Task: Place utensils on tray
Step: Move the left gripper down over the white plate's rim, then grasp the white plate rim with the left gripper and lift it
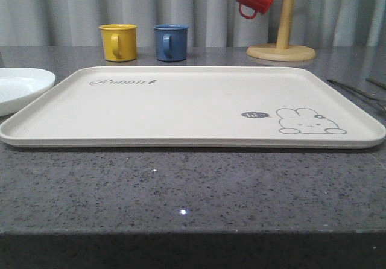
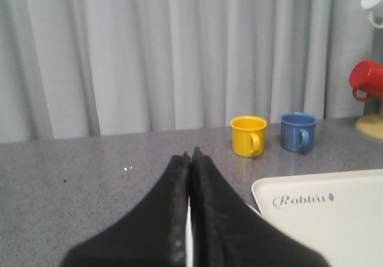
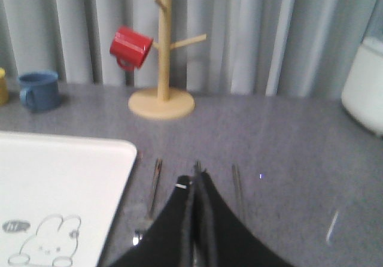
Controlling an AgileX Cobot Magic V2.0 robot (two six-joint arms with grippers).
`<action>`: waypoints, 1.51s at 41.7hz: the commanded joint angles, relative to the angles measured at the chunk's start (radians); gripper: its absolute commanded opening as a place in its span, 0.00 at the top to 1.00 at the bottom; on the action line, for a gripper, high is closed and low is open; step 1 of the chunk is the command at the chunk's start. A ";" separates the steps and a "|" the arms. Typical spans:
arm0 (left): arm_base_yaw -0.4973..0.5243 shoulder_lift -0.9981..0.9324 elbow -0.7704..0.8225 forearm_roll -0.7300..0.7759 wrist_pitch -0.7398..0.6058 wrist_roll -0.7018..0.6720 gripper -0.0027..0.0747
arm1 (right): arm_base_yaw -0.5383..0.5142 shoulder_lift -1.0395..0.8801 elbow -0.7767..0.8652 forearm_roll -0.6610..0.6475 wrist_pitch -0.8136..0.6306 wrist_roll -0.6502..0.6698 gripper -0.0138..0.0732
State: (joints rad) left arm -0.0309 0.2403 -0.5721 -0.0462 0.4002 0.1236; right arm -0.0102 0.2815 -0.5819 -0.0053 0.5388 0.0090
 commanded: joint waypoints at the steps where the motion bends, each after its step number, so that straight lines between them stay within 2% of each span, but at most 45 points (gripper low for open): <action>1: 0.003 0.080 -0.042 -0.006 -0.030 0.000 0.99 | -0.004 0.090 -0.049 -0.014 0.030 -0.009 0.92; 6: 0.003 0.134 -0.035 -0.006 -0.011 0.000 0.99 | -0.004 0.163 -0.047 -0.013 0.084 -0.009 0.92; 15: 0.003 0.206 -0.028 -0.008 0.002 0.000 0.99 | -0.004 0.241 -0.047 0.005 0.098 -0.009 0.92; 17: 0.003 0.220 -0.028 -0.008 0.008 0.000 0.99 | -0.004 0.247 -0.047 0.005 0.098 -0.009 0.90; 19: 0.003 0.233 -0.028 -0.008 0.015 0.000 0.96 | -0.004 0.250 -0.047 0.005 0.098 -0.009 0.83; 22: 0.003 0.248 -0.028 -0.008 0.031 0.000 0.85 | -0.004 0.250 -0.047 0.005 0.098 -0.009 0.68; 24: 0.003 0.263 -0.028 -0.008 0.043 0.000 0.71 | -0.004 0.250 -0.047 0.005 0.097 -0.009 0.55; 25: 0.003 0.271 -0.028 -0.008 0.047 0.000 0.61 | -0.004 0.250 -0.047 0.005 0.097 -0.009 0.47; 27: 0.003 0.291 -0.036 -0.008 0.061 0.000 0.46 | -0.004 0.250 -0.047 0.005 0.097 -0.009 0.37; 30: 0.003 0.319 -0.065 -0.001 0.122 0.000 0.38 | -0.004 0.250 -0.047 0.005 0.098 -0.009 0.33; 38: 0.003 0.471 -0.191 0.037 0.326 0.000 0.37 | -0.004 0.250 -0.047 0.005 0.100 -0.009 0.33; 44: 0.013 0.624 -0.273 0.046 0.366 0.000 0.37 | -0.004 0.250 -0.047 0.005 0.100 -0.009 0.33; 50: 0.114 0.798 -0.366 0.002 0.408 0.005 0.37 | -0.004 0.250 -0.047 0.005 0.100 -0.009 0.33; 55: 0.217 0.912 -0.429 -0.123 0.411 0.107 0.38 | -0.004 0.250 -0.047 0.005 0.100 -0.009 0.33; 63: 0.390 1.072 -0.478 -0.429 0.414 0.318 0.38 | -0.004 0.250 -0.047 0.005 0.100 -0.009 0.33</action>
State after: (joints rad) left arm 0.3024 1.2761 -1.0045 -0.3314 0.8481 0.3550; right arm -0.0102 0.5216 -0.5935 0.0000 0.6975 0.0073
